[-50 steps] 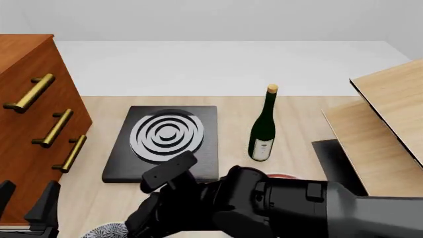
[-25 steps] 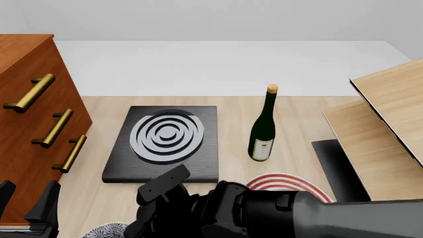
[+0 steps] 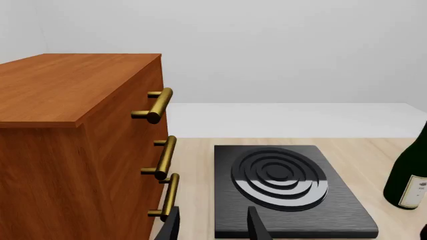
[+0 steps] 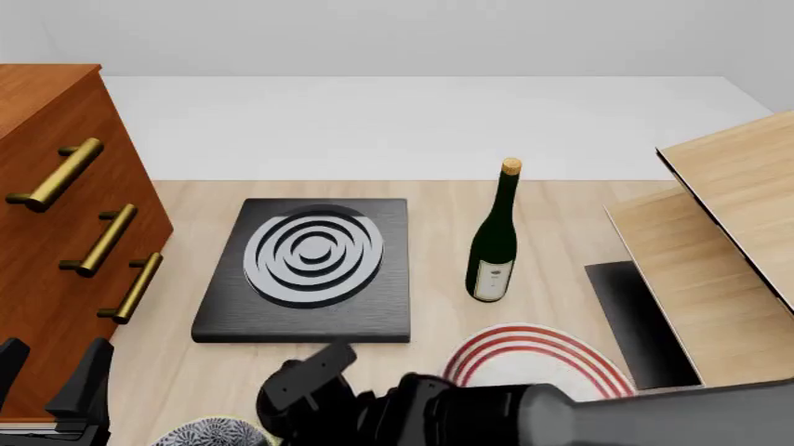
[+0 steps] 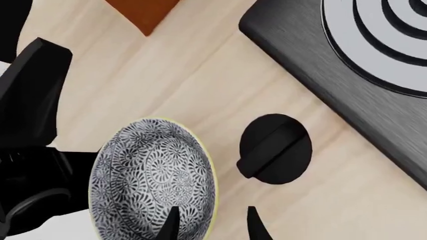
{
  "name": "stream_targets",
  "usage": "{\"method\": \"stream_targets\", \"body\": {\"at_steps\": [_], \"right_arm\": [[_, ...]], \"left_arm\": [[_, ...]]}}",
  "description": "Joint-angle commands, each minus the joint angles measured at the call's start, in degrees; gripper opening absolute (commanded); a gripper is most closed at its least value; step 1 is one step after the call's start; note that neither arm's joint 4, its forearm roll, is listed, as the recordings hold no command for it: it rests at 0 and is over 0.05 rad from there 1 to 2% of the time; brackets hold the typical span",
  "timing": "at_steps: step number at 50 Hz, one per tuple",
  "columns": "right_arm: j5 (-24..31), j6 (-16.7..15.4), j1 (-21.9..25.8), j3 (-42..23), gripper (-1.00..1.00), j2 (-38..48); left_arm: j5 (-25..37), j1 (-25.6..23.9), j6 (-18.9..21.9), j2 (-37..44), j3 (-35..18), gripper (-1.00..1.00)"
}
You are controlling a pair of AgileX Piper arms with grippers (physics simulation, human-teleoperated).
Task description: Pick up the akita bowl and put it on the plate.
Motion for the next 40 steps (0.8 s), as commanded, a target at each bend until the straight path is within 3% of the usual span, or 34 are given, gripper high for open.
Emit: {"method": "stream_targets", "body": {"at_steps": [1, 16, 40], "right_arm": [[-2.19, 0.68, 0.27, 1.28, 1.00, 1.15], [-1.98, 0.84, 0.30, 0.65, 1.00, 2.29], [-6.37, 2.14, 1.28, 2.36, 1.00, 5.36]], "left_arm": [[0.00, 0.00, 0.00, 0.01, 0.00, 1.00], [0.00, 0.00, -0.01, -0.01, 0.00, 1.00], [0.00, 0.00, -0.02, 0.02, 0.00, 1.00]]}}
